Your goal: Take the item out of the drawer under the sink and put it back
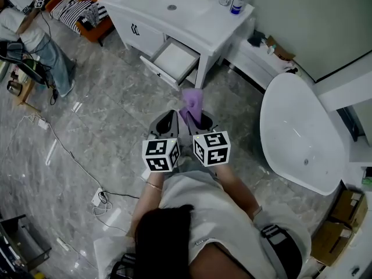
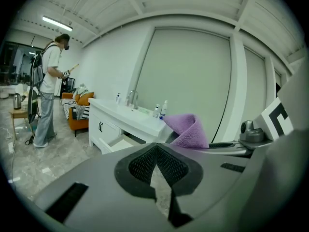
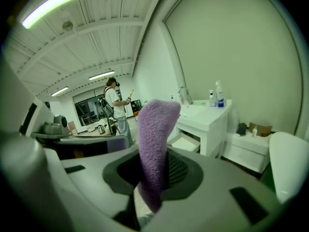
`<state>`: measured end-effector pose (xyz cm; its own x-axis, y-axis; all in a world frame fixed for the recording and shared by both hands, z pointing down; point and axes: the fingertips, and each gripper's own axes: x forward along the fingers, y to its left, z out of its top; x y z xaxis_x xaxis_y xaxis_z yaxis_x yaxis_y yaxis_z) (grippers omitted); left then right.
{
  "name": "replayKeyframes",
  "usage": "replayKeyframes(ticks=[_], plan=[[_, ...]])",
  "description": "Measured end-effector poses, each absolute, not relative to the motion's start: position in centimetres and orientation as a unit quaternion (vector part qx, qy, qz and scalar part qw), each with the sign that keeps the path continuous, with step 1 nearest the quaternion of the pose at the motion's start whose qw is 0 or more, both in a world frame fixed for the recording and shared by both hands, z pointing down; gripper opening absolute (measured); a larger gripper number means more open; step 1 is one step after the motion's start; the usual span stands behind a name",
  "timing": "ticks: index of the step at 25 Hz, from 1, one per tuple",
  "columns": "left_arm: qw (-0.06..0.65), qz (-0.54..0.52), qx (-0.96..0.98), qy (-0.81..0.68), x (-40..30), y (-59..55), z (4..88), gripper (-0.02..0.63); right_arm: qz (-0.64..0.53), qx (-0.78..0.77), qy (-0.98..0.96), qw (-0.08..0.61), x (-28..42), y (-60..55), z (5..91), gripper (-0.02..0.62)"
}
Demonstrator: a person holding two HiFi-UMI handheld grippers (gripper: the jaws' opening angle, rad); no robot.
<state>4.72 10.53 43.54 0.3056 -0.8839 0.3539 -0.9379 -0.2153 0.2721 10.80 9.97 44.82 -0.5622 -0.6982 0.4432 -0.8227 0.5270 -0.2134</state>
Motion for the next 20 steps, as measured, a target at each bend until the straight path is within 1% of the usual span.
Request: replayKeyframes(ticks=[8, 13, 17, 20], plan=[[0.222, 0.062, 0.783, -0.577, 4.2, 7.2, 44.2, 0.003, 0.211, 0.453, -0.854, 0.148, 10.5, 7.3, 45.7, 0.089], [0.224, 0.063, 0.791, -0.566, 3.6, 3.9, 44.3, 0.003, 0.208, 0.468, -0.844, 0.161, 10.1, 4.2, 46.1, 0.089], [0.233, 0.070, 0.793, -0.558, 3.0, 0.9, 45.1, 0.004, 0.216, 0.468, -0.842, 0.158, 9.4, 1.3, 46.3, 0.089], [0.238, 0.074, 0.795, -0.553, 2.3, -1.3, 45.5, 0.003, 0.216, 0.480, -0.832, 0.173, 9.1, -0.8, 46.9, 0.089]])
